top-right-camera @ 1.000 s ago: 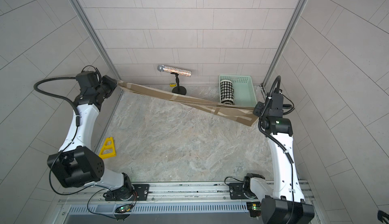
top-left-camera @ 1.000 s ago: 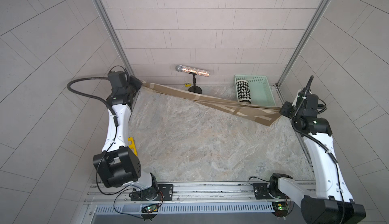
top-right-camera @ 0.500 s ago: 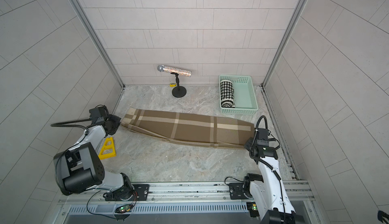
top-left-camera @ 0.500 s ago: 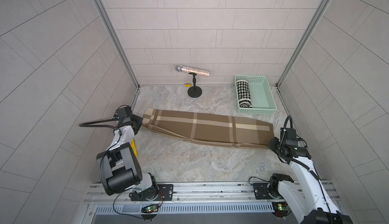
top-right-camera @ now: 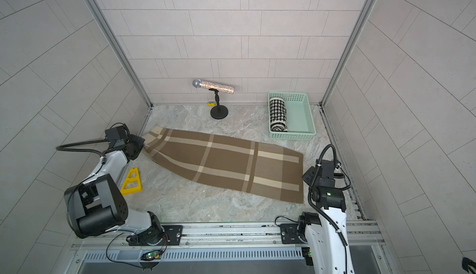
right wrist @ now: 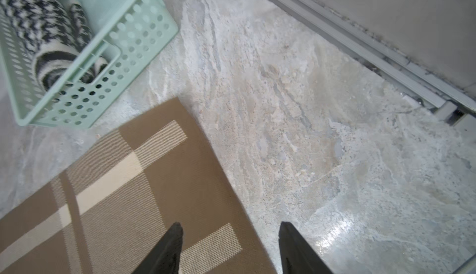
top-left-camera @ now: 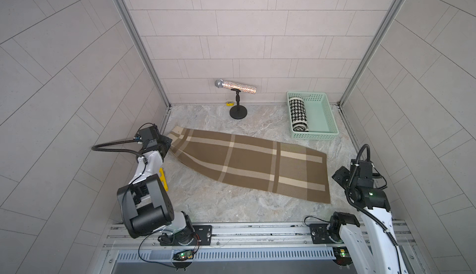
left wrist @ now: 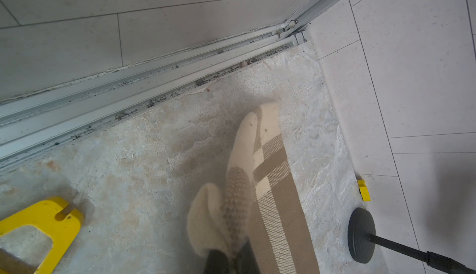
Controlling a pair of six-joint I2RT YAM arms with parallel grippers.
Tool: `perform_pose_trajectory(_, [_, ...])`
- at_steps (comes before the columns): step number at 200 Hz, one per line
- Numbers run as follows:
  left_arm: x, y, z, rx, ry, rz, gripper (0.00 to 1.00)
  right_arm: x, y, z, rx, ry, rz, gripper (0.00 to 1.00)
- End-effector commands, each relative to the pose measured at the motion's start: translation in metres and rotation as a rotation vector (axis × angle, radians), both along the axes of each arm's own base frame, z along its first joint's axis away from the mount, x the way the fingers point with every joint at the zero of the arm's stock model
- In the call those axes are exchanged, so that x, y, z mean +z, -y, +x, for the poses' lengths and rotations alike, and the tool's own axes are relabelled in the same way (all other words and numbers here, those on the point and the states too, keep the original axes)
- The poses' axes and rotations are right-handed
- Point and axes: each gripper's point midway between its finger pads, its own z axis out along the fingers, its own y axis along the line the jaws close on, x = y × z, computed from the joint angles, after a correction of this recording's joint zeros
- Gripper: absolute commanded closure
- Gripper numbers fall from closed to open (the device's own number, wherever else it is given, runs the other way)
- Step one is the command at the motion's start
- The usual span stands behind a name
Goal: Roll up the scarf and place it into the basket
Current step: Flatten out the scarf at the center of the board, then fold the scarf at the center of the board.
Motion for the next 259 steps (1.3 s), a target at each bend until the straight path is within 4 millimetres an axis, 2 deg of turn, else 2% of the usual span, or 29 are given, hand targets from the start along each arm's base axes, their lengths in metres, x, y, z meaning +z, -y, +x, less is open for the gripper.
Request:
perform_pose_trajectory(1, [0.032, -0.006, 0.012, -0.033, 0.086, 0.07, 1.0, 0.001, -0.009, 0.012, 0.066, 0.003, 0.034, 0.42])
perform_pose_trajectory(16, [0.041, -0.001, 0.02, -0.093, 0.117, 0.086, 1.0, -0.005, -0.017, 0.022, 0.115, -0.016, 0.073, 0.44])
perform_pose_trajectory(37, [0.066, 0.011, 0.034, -0.194, 0.184, 0.122, 1.0, -0.017, -0.032, 0.034, 0.191, -0.054, 0.122, 0.46])
perform_pose_trajectory(57, [0.095, 0.041, 0.046, -0.346, 0.23, 0.19, 1.0, -0.019, -0.043, 0.047, 0.259, -0.066, 0.098, 0.47])
perform_pose_trajectory(72, [0.112, 0.074, 0.053, -0.487, 0.248, 0.233, 1.0, -0.022, -0.045, 0.052, 0.292, -0.091, 0.057, 0.46])
perform_pose_trajectory(78, [0.117, 0.089, 0.056, -0.546, 0.257, 0.242, 1.0, -0.012, -0.044, 0.06, 0.295, -0.075, 0.045, 0.46])
perform_pose_trajectory(108, [0.123, 0.172, 0.058, -0.767, 0.276, 0.188, 1.0, -0.001, -0.034, 0.075, 0.318, -0.111, -0.026, 0.45])
perform_pose_trajectory(131, [0.122, 0.236, 0.052, -0.903, 0.286, 0.156, 1.0, -0.007, -0.034, 0.087, 0.349, -0.151, -0.032, 0.48])
perform_pose_trajectory(154, [0.123, 0.305, 0.032, -1.062, 0.3, 0.113, 1.0, -0.017, -0.032, 0.095, 0.34, -0.189, -0.012, 0.52])
perform_pose_trajectory(191, [0.11, 0.414, -0.029, -1.337, 0.277, 0.104, 1.0, -0.022, -0.036, 0.108, 0.37, -0.212, 0.04, 0.52])
perform_pose_trajectory(212, [0.087, 0.462, -0.061, -1.448, 0.249, 0.126, 1.0, -0.027, -0.034, 0.109, 0.381, -0.249, 0.031, 0.52])
perform_pose_trajectory(234, [0.046, 0.483, -0.077, -1.483, 0.163, 0.099, 1.0, -0.041, -0.038, 0.102, 0.409, -0.315, 0.062, 0.53])
perform_pose_trajectory(259, [0.004, 0.478, -0.083, -1.436, 0.048, 0.033, 1.0, -0.059, -0.045, 0.092, 0.426, -0.347, 0.101, 0.55])
